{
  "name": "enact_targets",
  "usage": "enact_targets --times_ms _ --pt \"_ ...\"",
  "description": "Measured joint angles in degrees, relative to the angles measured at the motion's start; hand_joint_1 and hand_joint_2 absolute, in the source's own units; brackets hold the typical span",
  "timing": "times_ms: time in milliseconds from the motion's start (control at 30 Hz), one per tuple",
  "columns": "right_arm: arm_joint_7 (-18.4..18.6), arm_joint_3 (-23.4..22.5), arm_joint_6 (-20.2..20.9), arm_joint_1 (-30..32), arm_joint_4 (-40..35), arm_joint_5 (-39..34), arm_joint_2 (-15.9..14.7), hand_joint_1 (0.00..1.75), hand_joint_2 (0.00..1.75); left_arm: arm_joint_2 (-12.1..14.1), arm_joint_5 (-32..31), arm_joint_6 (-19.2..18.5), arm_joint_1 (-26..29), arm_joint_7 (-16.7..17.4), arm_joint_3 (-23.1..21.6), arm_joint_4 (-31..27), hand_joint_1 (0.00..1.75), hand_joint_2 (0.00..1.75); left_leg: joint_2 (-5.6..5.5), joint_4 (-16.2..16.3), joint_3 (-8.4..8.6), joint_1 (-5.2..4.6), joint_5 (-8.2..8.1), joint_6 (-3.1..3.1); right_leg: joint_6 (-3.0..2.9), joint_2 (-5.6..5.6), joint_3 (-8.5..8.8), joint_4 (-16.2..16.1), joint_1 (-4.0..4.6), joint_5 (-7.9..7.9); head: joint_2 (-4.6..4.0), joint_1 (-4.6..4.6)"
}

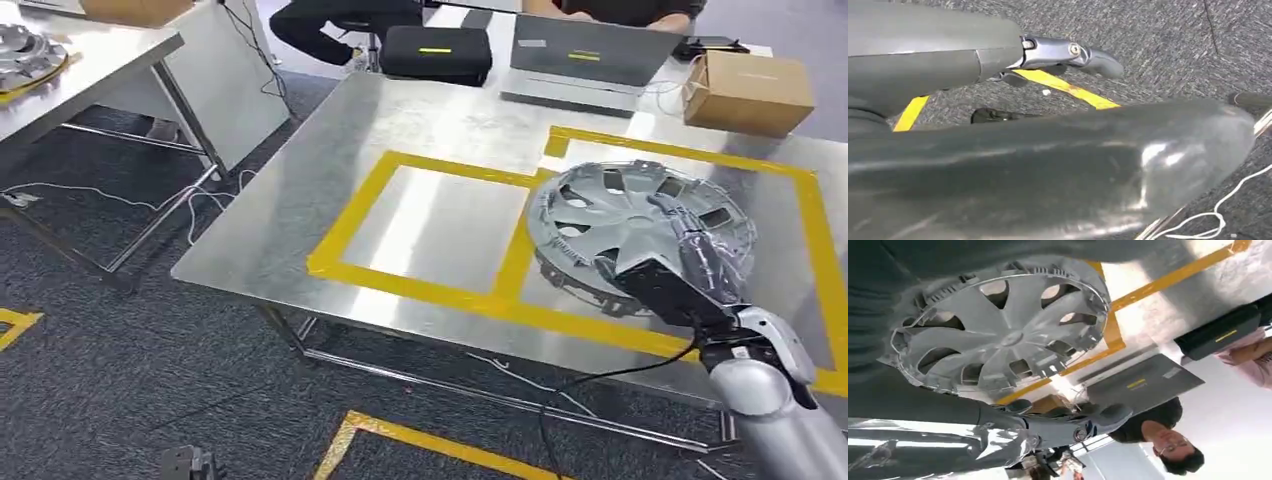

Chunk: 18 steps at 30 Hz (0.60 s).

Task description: Take the parts from the cabinet and place them on the table.

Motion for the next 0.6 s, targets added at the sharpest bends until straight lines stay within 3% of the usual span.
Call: enact_targets --times_ms 33,67,100,167,200,233,333,367,400,433,500,533,567,600 --pt "0.00 -0.02 0.00 0.34 -0.07 0.00 0.00 0.00 0.00 -0.02 0.00 0.00 0.01 0.00 0.07 0.00 0.00 0.00 0.00 0.00 -0.08 0.00 0.11 -0.13 0.04 0.00 -1.16 3.28 0.00 -0.98 0.02 0.00" --pt "0.00 -0.04 0.00 0.54 -0.09 0.00 0.00 0.00 0.00 -0.04 0.00 0.00 0.01 0.00 0.09 0.00 0.00 0.00 0.00 0.01 -0.17 0.05 0.21 -0.25 0.10 0.00 -0.95 3.41 -0.04 -0.40 0.00 0.00" --pt "0.00 -0.04 0.00 0.55 -0.09 0.00 0.00 0.00 0.00 -0.09 0.00 0.00 0.00 0.00 0.11 0.00 0.00 0.00 0.00 0.02 -0.31 0.14 0.38 -0.46 0.09 -0.02 0.61 0.95 -0.08 1.31 0.00 0.02" --pt "0.00 -0.15 0.00 0.51 -0.33 0.00 0.00 0.00 0.00 -0.17 0.00 0.00 -0.01 0.00 0.18 0.00 0.00 0.00 -0.04 0.09 -0.53 0.48 0.77 -1.06 0.27 -0.05 6.74 -9.84 -0.24 5.75 0.00 0.02" --pt "-0.04 -0.20 0.00 0.40 -0.46 0.00 0.00 0.00 0.00 -0.13 0.00 0.00 -0.03 0.00 0.20 -0.02 0.00 0.00 -0.13 0.27 -0.60 0.41 1.01 -1.53 0.64 0.00 9.56 -15.04 -0.49 5.54 0.00 0.04" --pt "-0.04 -0.22 0.02 0.51 -0.50 0.00 0.09 0.00 0.00 -0.07 0.00 0.00 0.02 0.00 0.24 -0.20 0.00 0.00 -0.30 0.08 -0.64 0.25 1.27 -1.93 -0.05 0.68 9.52 -13.91 0.03 6.82 0.00 0.00" --pt "-0.04 -0.37 0.02 0.56 -0.61 0.00 0.15 0.00 0.00 -0.07 0.00 0.00 -0.05 -0.04 0.33 -0.31 0.00 0.00 -0.41 0.03 -0.93 0.24 2.29 -3.05 -1.45 0.99 8.33 -13.53 0.13 6.80 0.02 -0.15" --pt "-0.04 -0.37 0.02 0.51 -0.64 0.00 0.20 0.00 0.00 -0.07 0.00 0.00 0.03 -0.04 0.39 -0.31 0.00 0.00 -0.39 0.04 -1.20 0.37 2.53 -3.45 -2.32 0.83 7.39 -13.72 -0.01 7.38 0.00 -0.09" --pt "-0.04 -0.37 0.02 0.41 -0.64 0.00 0.20 0.00 0.00 -0.07 0.00 0.00 0.06 -0.04 0.46 -0.31 0.00 0.00 -0.15 0.67 -1.68 0.47 0.78 -3.67 -2.88 0.73 7.42 -13.72 -0.05 7.87 0.00 -0.20" --pt "-0.04 -0.37 0.00 0.43 -0.77 0.02 0.22 0.00 0.00 -0.09 0.00 0.00 0.08 -0.04 0.48 -0.31 0.00 0.00 -0.06 3.84 -2.94 0.46 -3.03 -3.88 -3.41 0.70 6.64 -13.74 -0.01 8.49 0.00 -0.15" --pt "-0.04 -0.37 0.00 0.57 -0.88 0.02 0.24 0.00 0.00 -0.09 -0.07 0.00 -0.05 -0.04 0.50 -0.31 0.00 0.00 -0.06 13.35 -6.05 0.46 -9.09 -4.18 -3.70 0.62 5.12 -13.71 0.16 9.58 0.00 -0.15" --pt "-0.04 -0.39 -0.02 0.66 -0.88 0.02 0.26 0.00 0.00 -0.11 -0.09 0.00 -0.05 -0.04 0.50 -0.31 0.00 0.00 -0.06 17.28 -6.99 0.46 -10.66 -4.21 -3.73 0.57 4.37 -13.69 0.26 10.12 0.00 -0.15" --pt "-0.04 -0.42 -0.04 0.74 -0.88 0.02 0.26 0.00 0.00 -0.11 -0.18 0.00 -0.03 -0.04 0.53 -0.31 0.00 0.00 -0.05 18.70 -6.79 0.46 -10.62 -4.12 -3.68 0.56 3.68 -13.67 0.36 10.61 0.00 -0.15" --pt "-0.09 -0.52 -0.15 0.79 -0.88 0.04 0.26 0.00 0.00 -0.11 -0.39 0.00 -0.05 -0.06 0.57 -0.31 0.00 0.00 -0.05 17.92 -5.49 0.46 -9.42 -3.99 -3.57 0.56 3.02 -13.65 0.43 11.10 0.00 -0.17"
